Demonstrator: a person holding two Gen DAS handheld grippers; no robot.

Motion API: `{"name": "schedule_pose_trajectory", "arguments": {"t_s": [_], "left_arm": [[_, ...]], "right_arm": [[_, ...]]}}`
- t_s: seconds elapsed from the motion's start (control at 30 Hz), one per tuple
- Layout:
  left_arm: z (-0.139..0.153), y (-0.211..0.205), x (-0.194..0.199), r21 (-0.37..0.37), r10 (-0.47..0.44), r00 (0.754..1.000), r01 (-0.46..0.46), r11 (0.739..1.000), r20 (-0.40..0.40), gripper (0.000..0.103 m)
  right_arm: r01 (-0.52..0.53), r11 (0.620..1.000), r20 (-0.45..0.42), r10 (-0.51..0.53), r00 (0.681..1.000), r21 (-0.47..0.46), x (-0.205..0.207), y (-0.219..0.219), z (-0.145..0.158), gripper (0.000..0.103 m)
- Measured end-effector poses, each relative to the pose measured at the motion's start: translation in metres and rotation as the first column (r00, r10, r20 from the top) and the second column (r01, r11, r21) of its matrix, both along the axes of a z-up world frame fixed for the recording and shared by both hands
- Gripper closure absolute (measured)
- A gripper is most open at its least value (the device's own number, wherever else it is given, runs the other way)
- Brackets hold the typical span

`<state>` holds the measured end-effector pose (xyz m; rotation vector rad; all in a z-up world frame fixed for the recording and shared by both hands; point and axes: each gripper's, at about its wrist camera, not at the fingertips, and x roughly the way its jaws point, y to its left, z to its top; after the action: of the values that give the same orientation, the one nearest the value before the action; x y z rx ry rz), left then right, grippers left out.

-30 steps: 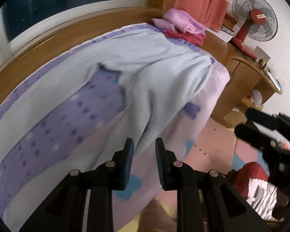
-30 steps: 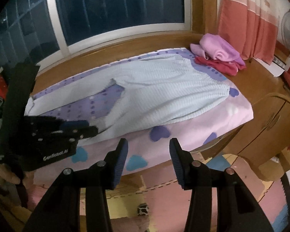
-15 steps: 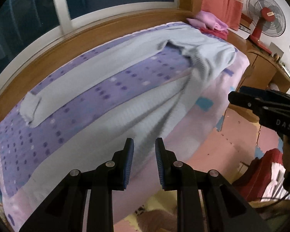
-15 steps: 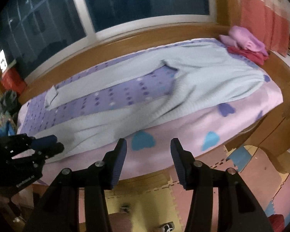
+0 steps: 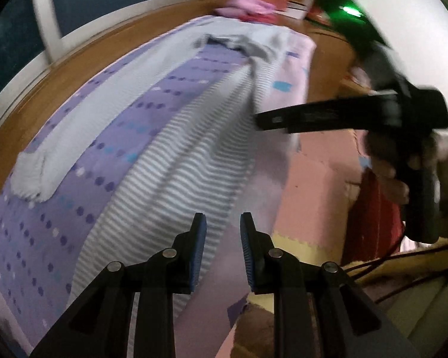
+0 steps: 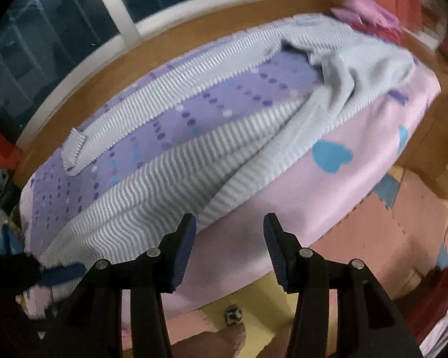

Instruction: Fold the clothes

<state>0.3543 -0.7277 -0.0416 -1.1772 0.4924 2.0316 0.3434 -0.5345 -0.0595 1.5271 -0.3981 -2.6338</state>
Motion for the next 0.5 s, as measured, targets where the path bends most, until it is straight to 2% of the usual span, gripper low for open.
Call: {"name": "schedule_pose_trajectory", "arguments": {"t_s": [0.13, 0.3, 0.33, 0.37, 0.4, 0.43, 0.5], "left_arm": [[-0.007, 0.005, 0.001, 0.017, -0.053, 0.999, 0.053, 0.998, -0.003, 0.080], [-0.021, 0.007, -0.001, -0.012, -0.048, 0.999, 0.048, 0.999, -0.001, 0.080], [-0.024, 0.007, -0.001, -0.018, -0.047, 0.999, 0.047, 0.999, -0.001, 0.080], [-0.025, 0.007, -0.002, -0.020, -0.045, 0.999, 0.045, 0.999, 0.001, 0.080], [-0.026, 0.007, -0.003, -0.022, -0.042, 0.999, 0.042, 0.999, 0.003, 0.080], [-0.027, 0.007, -0.004, -0.024, -0.037, 0.999, 0.037, 0.999, 0.004, 0.080], [-0.028, 0.008, -0.007, -0.025, -0.034, 0.999, 0.034, 0.999, 0.004, 0.080]], "right_arm": [[0.047, 0.999, 0.031, -0.047, 0.998, -0.012, -0.003, -0.008, -0.007, 0.056], [0.056, 0.998, 0.011, -0.056, 0.998, 0.027, -0.007, -0.015, -0.010, 0.056], [0.050, 0.998, 0.004, -0.050, 0.999, 0.043, -0.008, -0.016, -0.009, 0.058], [0.042, 0.998, -0.001, -0.042, 0.999, 0.056, -0.008, -0.019, -0.010, 0.065], [0.033, 0.997, -0.007, -0.033, 0.999, 0.068, -0.009, -0.021, -0.010, 0.084], [0.029, 0.998, -0.008, -0.029, 1.000, 0.063, -0.010, -0.021, -0.010, 0.093], [0.026, 0.999, -0.016, -0.025, 1.000, 0.030, -0.011, -0.018, -0.008, 0.097]]}}
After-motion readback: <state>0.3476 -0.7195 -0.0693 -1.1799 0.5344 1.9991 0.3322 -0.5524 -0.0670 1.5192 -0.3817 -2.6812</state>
